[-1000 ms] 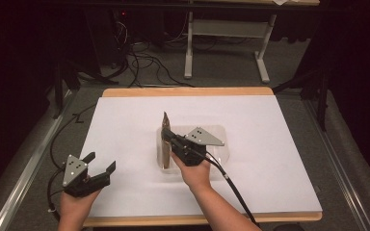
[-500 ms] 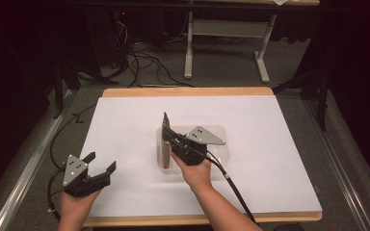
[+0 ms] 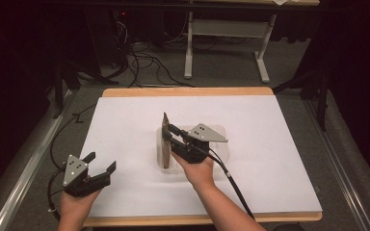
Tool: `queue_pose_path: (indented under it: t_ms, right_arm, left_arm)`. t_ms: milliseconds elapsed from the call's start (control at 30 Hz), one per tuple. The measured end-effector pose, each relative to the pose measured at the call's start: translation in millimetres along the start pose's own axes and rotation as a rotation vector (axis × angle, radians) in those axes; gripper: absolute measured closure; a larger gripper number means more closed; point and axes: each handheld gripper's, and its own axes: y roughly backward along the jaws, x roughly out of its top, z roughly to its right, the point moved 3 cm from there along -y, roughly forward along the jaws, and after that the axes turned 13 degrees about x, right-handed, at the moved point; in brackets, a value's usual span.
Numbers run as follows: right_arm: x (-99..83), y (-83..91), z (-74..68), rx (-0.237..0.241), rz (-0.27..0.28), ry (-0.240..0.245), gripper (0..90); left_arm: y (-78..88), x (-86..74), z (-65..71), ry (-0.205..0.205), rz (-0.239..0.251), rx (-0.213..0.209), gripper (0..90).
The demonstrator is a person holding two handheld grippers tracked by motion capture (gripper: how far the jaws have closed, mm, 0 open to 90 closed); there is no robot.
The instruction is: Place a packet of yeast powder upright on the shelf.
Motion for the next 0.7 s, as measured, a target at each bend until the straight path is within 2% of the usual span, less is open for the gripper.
queue_pose_path:
  t_ms: [300, 700]
  right_arm:
    - [8.3, 5.1, -1.9, 0.009, -0.017, 0.025, 58.2]
    - [15.3, 19.8, -4.2, 0.006, -0.039, 0.049, 57.0]
  left_arm:
    - [-0.7, -0.1, 0.6, -0.004, -0.002, -0.001, 21.8]
    - [-2.3, -1.2, 1.6, -0.011, -0.012, -0.003, 21.8]
